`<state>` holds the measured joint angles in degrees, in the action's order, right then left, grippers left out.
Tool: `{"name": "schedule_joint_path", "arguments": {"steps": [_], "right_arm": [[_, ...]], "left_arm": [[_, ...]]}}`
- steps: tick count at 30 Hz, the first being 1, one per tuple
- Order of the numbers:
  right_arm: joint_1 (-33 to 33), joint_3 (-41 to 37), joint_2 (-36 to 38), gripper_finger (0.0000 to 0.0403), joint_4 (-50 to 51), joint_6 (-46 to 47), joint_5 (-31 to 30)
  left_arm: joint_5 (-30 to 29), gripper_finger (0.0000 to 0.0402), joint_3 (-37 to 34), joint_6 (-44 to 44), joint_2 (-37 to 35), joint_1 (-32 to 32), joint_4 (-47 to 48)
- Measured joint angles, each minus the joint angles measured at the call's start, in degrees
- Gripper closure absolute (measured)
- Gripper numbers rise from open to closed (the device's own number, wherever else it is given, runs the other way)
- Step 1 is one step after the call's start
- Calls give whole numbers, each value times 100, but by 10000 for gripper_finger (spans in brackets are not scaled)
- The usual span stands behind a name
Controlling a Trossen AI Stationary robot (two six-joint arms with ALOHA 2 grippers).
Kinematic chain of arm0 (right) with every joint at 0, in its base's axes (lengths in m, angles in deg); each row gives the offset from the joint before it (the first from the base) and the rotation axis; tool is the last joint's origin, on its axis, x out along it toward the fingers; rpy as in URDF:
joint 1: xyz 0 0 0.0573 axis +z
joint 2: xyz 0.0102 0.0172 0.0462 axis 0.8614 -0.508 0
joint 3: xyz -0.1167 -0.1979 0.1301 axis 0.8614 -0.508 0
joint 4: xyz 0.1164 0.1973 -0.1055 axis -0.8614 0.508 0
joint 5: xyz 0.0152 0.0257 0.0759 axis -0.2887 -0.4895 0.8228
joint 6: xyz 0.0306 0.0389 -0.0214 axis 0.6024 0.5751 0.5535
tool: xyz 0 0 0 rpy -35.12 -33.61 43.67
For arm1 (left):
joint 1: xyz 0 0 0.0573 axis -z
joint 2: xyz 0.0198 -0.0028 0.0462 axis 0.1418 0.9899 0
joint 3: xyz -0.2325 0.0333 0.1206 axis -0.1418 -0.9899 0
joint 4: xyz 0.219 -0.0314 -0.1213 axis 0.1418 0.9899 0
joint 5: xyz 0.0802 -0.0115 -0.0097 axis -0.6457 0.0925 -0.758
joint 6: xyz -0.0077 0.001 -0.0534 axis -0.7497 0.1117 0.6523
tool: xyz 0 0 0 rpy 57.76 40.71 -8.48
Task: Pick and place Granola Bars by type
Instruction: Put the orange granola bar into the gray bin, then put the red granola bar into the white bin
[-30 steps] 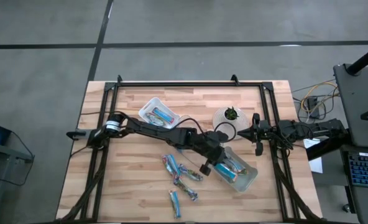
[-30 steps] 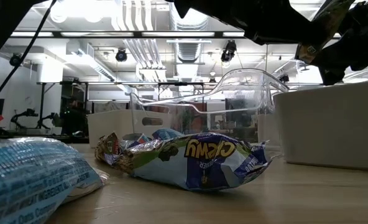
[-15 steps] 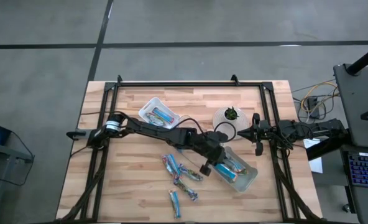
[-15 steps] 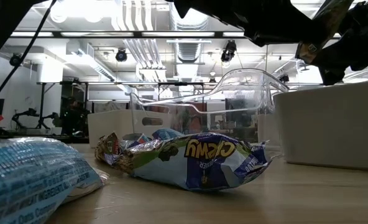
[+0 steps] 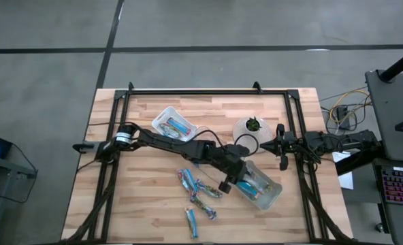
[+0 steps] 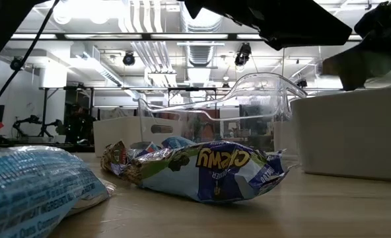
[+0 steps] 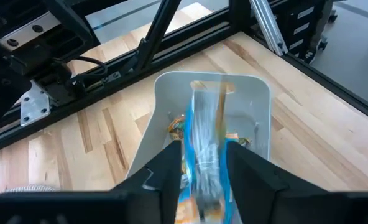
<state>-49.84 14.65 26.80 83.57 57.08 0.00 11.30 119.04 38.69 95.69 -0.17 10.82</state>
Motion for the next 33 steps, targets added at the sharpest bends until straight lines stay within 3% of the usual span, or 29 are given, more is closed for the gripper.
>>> {"name": "schedule_joint_path", "arguments": {"steps": [4,18,22,29,33], "right_arm": [[-2,-1,0,390,0,0,2],[0,1,0,390,0,0,0],[-2,1,0,390,0,0,2],[0,1,-2,390,2,0,0],[-2,1,-4,390,-2,0,1]], "left_arm": [[-79,272,0,42,0,0,0],[-249,275,-2,45,-16,2,254],[-253,304,-4,41,-142,33,589],[-248,391,-4,33,-489,125,1136],[-249,401,-4,114,-615,184,1366]]}}
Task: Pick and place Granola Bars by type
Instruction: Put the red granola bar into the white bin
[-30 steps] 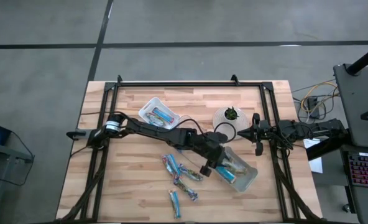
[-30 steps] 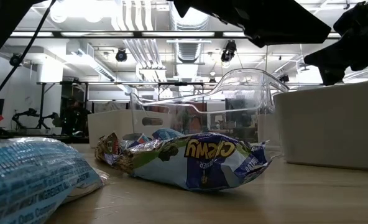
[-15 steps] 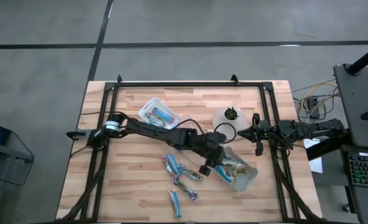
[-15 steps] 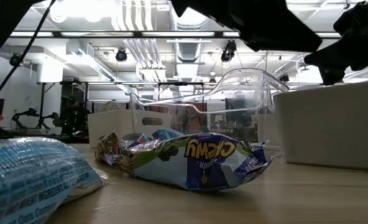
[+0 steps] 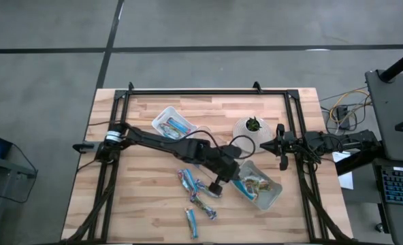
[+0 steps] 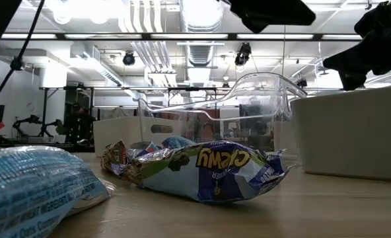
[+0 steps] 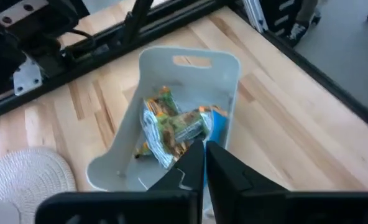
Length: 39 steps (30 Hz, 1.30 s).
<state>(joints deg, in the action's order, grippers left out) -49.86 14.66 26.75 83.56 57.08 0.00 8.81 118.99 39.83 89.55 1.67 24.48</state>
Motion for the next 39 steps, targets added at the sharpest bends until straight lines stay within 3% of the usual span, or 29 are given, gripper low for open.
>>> {"name": "schedule_joint_path", "arguments": {"steps": [10,15,29,39], "right_arm": [[2,-1,2,390,6,0,4],[0,0,-14,390,-2,0,-8],[0,0,-72,390,-7,0,-4],[0,-2,-72,390,2,0,2]], "left_arm": [[-149,401,-14,3,-543,341,1524],[-139,402,-452,-222,-1028,505,2119],[-383,402,-3051,-997,-2713,864,1830],[-579,402,-3584,-1050,-2799,924,1783]]}}
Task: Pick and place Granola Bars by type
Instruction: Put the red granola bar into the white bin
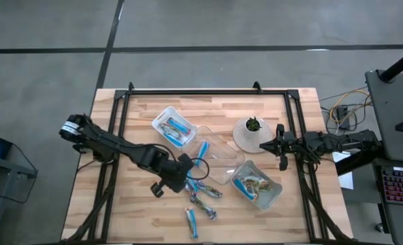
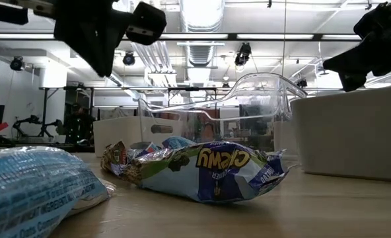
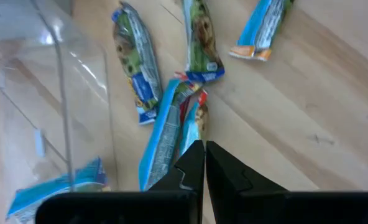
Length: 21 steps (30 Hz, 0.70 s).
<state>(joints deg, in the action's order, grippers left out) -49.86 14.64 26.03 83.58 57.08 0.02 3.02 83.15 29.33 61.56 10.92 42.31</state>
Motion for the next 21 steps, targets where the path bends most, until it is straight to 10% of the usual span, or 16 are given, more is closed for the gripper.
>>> {"name": "schedule_joint_path", "arguments": {"steps": [21], "right_arm": [[0,2,-2,390,2,0,0]], "left_arm": [[-247,251,-201,-312,182,-13,5]]}}
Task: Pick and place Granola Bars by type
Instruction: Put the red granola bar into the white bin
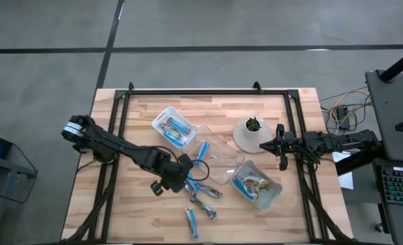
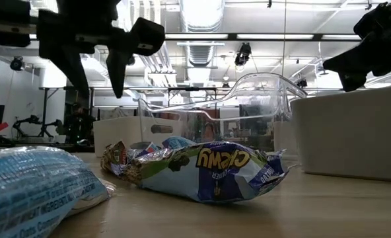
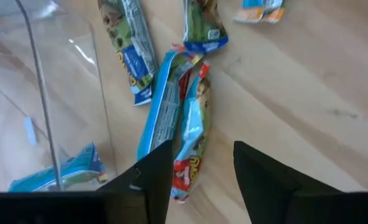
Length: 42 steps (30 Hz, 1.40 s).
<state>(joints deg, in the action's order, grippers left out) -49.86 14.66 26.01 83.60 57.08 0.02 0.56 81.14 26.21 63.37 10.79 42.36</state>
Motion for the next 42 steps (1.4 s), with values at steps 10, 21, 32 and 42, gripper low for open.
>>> {"name": "schedule_joint_path", "arguments": {"steps": [10,21,32,42], "right_arm": [[1,-1,2,390,0,0,-2],[0,0,2,390,-2,0,-4],[0,-1,2,390,-2,0,-4],[2,0,2,390,0,0,0]], "left_arm": [[-139,248,-49,-349,474,-18,-24],[-258,248,-40,-593,900,-18,-310],[-633,248,-38,-755,1270,-51,-413],[-671,248,-38,-735,1374,-90,-505]]}}
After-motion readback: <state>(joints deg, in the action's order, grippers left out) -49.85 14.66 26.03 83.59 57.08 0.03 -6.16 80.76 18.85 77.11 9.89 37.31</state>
